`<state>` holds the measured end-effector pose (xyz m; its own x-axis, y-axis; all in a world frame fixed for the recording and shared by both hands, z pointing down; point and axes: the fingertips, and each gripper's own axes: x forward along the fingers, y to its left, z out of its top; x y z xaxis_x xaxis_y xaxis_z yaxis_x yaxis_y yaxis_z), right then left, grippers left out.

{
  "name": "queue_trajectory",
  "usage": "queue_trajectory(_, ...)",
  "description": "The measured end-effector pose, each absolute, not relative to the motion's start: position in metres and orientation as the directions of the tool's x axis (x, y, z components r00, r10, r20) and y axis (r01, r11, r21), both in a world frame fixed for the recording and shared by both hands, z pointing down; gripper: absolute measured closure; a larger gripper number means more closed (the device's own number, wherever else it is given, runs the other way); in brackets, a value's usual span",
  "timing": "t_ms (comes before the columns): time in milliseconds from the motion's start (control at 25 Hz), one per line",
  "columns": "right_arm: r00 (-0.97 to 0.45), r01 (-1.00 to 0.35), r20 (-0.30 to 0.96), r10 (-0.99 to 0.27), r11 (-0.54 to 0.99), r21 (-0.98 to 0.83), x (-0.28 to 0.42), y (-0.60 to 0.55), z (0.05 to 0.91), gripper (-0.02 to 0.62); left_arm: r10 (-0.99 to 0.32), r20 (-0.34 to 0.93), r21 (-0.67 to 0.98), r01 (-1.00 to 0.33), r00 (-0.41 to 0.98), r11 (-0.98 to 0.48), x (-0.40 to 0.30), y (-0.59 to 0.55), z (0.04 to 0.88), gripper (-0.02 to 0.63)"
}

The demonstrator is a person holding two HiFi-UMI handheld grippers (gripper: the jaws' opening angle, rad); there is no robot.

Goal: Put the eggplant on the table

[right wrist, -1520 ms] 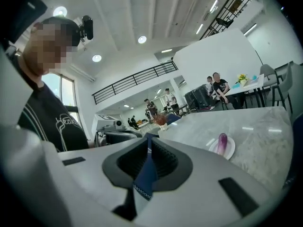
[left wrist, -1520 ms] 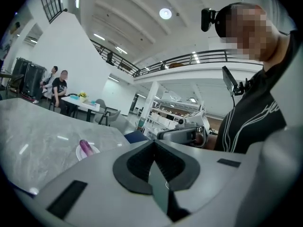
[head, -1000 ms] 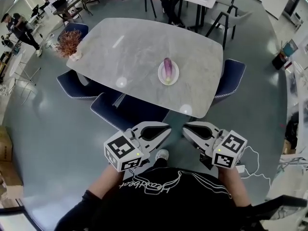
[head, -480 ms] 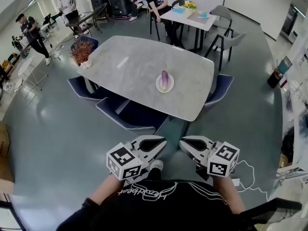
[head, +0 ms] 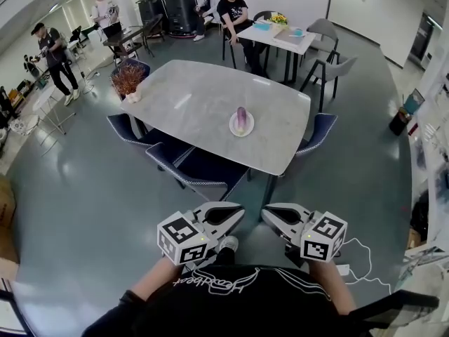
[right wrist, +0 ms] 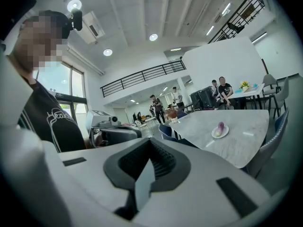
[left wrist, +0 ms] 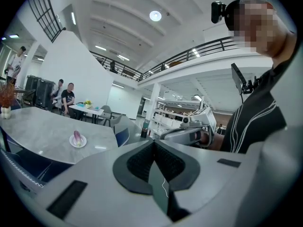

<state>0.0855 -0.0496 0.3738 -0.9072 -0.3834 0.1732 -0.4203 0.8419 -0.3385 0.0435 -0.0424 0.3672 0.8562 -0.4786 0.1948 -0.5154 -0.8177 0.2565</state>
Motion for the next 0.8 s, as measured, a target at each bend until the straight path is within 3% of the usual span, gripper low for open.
queue_trajectory(800,-0.900,-0.432,0.202,-0.386,0.850,-0.302,0.098,-0.001,0.374,0.589,-0.482,0.152,0.279,-0.505,0.863,-0.817,0.057,0.004,0.360,0.598)
